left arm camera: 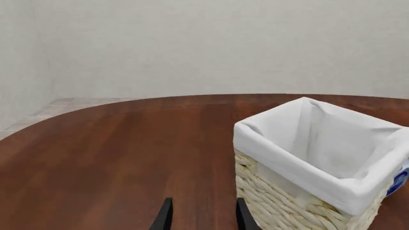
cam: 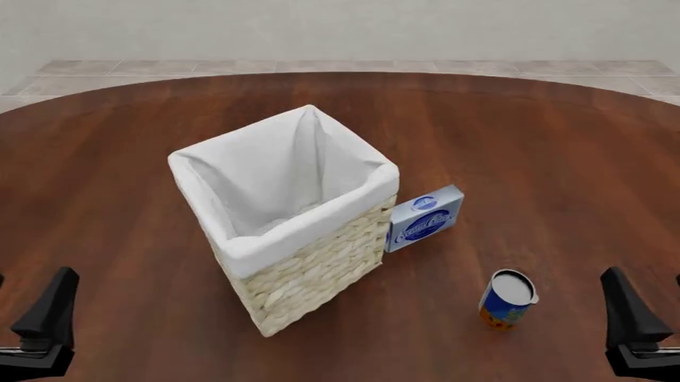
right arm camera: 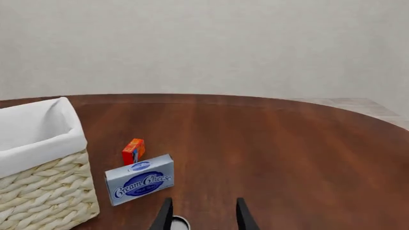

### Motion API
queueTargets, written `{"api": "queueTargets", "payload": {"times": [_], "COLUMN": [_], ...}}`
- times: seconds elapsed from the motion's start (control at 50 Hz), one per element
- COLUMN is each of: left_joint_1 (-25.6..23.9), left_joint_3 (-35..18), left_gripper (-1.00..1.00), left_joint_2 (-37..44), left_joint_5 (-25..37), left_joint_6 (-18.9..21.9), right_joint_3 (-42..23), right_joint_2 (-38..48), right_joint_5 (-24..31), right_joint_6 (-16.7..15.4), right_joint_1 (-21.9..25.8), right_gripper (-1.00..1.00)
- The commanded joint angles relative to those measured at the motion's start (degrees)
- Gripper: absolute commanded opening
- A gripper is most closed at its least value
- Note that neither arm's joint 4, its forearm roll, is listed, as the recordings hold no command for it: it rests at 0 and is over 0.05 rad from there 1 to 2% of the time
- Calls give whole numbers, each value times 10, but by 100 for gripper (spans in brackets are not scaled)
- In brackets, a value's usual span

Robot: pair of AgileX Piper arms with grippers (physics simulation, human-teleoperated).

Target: Pick up the alphabet soup and put it in the basket.

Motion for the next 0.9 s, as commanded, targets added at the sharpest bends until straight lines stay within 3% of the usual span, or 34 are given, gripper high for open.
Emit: {"api": "queueTargets", "payload": {"times": [0.02, 0.36, 0.4, 0.52, 0.54, 0.6, 0.68, 0.7, 0.72, 0.76, 0.9], "left_joint_1": [0, 0, 0, 0, 0, 0, 0, 0, 0, 0, 0], "left_joint_3": [-2, -2, -2, -2, -2, -2, -2, -2, -2, -2, -2], "left_gripper": [100, 100, 100, 100, 100, 100, 100, 100, 100, 100, 100], "left_joint_2": [3, 3, 3, 3, 3, 3, 3, 3, 3, 3, 3], "left_joint_5": [-1, -1, -1, -1, -1, -1, -1, -1, -1, -1, -1], "left_joint_6": [0, 0, 0, 0, 0, 0, 0, 0, 0, 0, 0], "right_joint_3": [-1, -1, 0, 0, 0, 0, 1, 0, 0, -4, -25], "right_joint_2": [12, 29, 110, 177, 238, 250, 330, 440, 449, 476, 471], "right_joint_5": [-7, -17, -69, -109, -144, -155, -201, -260, -270, -279, -237], "right_joint_6": [0, 6, -1, 22, 20, 19, 28, 15, 3, 14, -9], "right_joint_1": [4, 4, 23, 42, 79, 76, 97, 117, 118, 117, 121], "right_gripper": [100, 100, 100, 100, 100, 100, 100, 100, 100, 100, 100]}}
